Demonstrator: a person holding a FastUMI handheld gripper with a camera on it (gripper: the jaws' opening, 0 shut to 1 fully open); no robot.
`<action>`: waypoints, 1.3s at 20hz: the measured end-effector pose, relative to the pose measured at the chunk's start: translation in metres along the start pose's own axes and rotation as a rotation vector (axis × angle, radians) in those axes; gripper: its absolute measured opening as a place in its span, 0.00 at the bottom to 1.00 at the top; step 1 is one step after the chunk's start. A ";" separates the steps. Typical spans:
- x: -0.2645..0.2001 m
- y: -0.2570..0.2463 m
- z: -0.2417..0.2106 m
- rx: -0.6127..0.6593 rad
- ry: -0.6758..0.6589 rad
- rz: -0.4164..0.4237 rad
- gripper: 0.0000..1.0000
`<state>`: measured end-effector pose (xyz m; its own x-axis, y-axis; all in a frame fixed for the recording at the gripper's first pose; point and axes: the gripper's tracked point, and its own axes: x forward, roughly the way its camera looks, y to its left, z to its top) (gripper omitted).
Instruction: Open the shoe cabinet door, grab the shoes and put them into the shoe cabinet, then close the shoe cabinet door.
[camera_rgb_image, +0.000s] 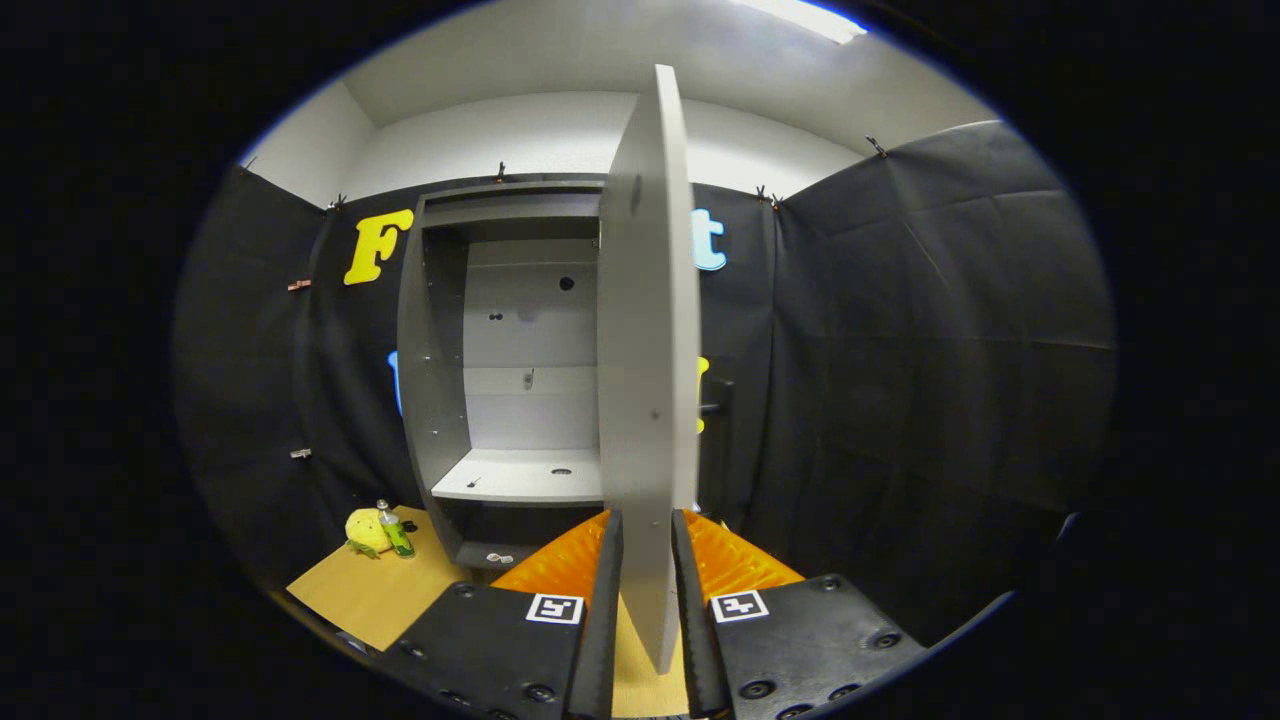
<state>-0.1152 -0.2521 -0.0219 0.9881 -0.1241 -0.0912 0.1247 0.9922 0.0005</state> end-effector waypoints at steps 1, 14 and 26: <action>0.000 0.008 -0.004 0.005 0.009 0.011 0.32; 0.002 0.146 -0.244 -0.009 0.449 0.284 0.32; 0.044 0.191 -0.455 -0.015 0.770 0.213 0.32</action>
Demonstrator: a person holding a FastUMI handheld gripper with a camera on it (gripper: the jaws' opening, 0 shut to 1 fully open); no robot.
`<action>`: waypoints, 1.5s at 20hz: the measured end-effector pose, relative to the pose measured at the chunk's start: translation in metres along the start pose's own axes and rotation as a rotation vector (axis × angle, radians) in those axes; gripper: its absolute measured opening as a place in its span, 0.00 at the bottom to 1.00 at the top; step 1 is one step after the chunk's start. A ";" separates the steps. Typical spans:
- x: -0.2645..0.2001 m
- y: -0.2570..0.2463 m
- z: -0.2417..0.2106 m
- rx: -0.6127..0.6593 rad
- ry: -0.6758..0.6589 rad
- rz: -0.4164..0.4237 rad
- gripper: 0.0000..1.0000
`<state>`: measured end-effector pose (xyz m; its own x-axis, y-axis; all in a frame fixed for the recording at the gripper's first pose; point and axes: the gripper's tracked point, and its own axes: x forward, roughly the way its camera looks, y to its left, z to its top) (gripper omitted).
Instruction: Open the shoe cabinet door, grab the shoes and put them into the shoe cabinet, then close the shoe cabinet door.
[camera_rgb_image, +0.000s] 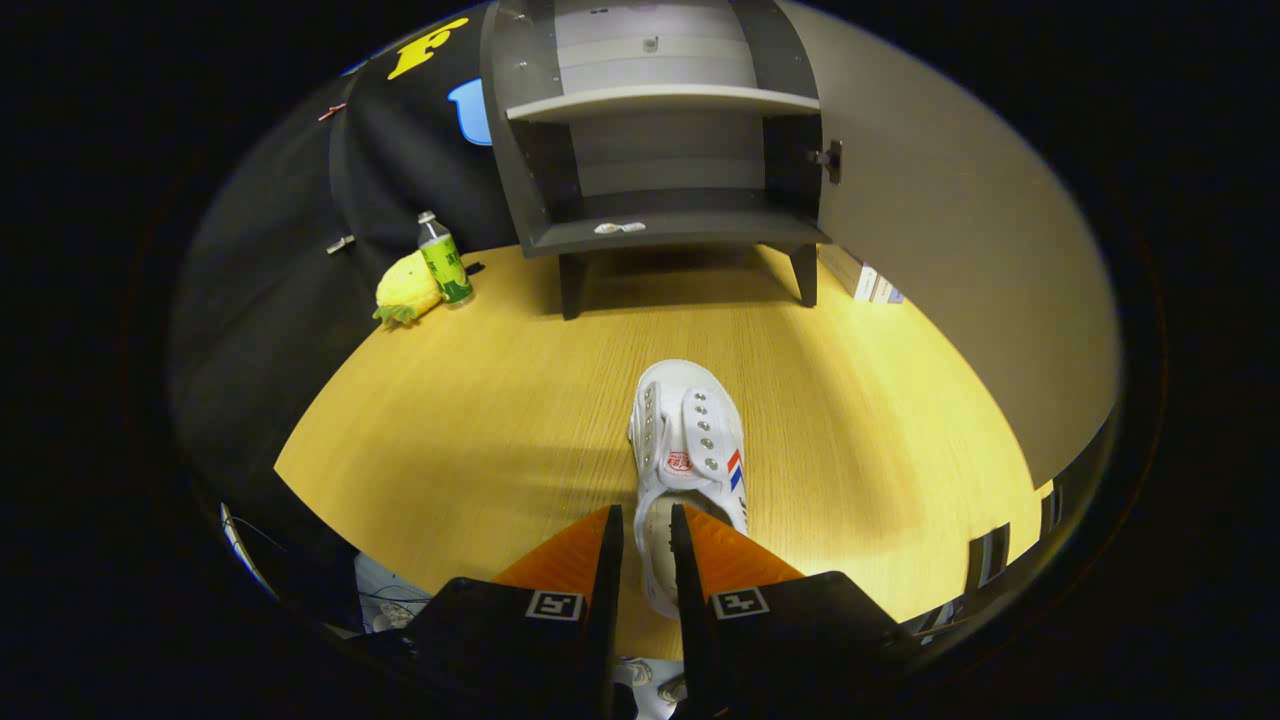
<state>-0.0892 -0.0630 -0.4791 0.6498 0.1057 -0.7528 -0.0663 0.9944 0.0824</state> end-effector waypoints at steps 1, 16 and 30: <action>0.009 0.000 -0.006 0.001 0.018 -0.011 0.32; 0.066 -0.005 0.002 0.036 -0.021 -0.092 0.28; 0.086 -0.011 0.022 -0.016 -0.181 -0.101 0.27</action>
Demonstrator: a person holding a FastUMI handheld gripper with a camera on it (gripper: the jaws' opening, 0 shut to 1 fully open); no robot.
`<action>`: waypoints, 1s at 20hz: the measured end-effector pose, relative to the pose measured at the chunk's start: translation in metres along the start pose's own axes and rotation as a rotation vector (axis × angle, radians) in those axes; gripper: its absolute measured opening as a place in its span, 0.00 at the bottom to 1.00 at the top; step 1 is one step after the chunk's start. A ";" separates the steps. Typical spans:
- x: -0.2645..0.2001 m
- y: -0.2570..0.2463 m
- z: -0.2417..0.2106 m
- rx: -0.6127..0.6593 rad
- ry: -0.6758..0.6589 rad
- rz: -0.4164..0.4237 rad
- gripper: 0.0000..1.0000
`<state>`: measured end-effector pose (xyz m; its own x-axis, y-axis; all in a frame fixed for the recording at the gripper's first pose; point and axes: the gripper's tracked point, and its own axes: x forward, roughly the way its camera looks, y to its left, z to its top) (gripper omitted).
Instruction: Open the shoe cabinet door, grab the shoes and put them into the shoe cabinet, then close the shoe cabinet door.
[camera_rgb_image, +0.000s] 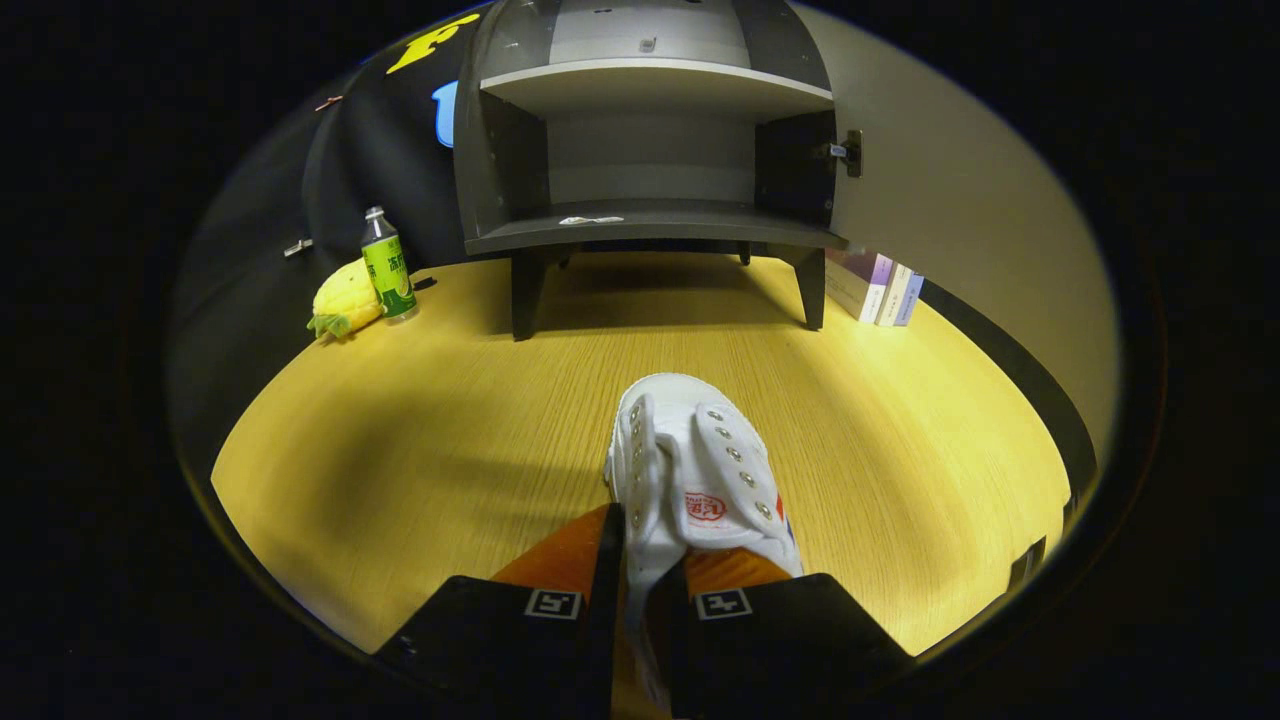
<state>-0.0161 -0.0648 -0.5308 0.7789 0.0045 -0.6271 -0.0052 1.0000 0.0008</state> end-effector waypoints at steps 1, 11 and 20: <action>0.000 0.001 0.001 0.015 -0.009 0.008 0.27; -0.002 0.010 0.001 0.018 0.016 0.065 0.05; -0.046 0.001 0.078 0.012 -0.034 0.058 0.05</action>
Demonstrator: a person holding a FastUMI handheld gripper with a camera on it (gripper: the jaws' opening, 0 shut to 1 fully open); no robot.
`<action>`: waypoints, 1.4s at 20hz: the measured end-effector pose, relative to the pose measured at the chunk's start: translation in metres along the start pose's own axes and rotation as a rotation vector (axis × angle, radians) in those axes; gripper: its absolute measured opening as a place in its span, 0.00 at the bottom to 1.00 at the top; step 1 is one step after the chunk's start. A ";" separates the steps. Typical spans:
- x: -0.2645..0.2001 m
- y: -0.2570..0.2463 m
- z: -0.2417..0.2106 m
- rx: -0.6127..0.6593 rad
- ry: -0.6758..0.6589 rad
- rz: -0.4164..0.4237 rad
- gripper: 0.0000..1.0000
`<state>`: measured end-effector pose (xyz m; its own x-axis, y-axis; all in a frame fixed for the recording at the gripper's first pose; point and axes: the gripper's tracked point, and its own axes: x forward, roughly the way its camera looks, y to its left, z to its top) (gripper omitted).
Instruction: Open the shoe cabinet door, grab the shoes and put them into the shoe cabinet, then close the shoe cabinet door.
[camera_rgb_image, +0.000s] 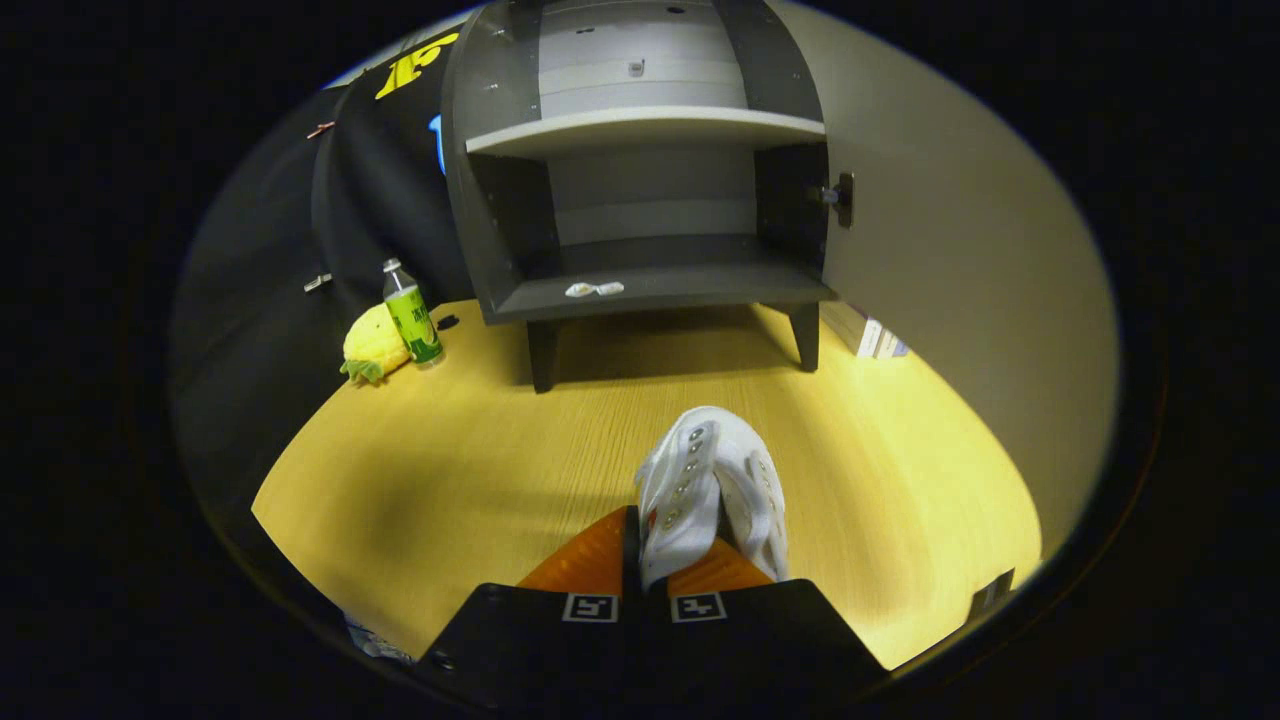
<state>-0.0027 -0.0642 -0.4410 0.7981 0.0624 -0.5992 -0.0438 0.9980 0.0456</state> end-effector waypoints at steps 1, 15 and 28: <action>-0.007 0.002 0.016 -0.009 -0.010 0.000 0.04; -0.039 0.023 0.266 -0.044 -0.222 -0.010 0.04; 0.091 0.011 0.372 -0.173 -0.212 -0.002 0.04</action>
<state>0.2930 -0.0510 -0.1981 0.9056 0.0750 -0.4175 -0.1293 0.9862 -0.1033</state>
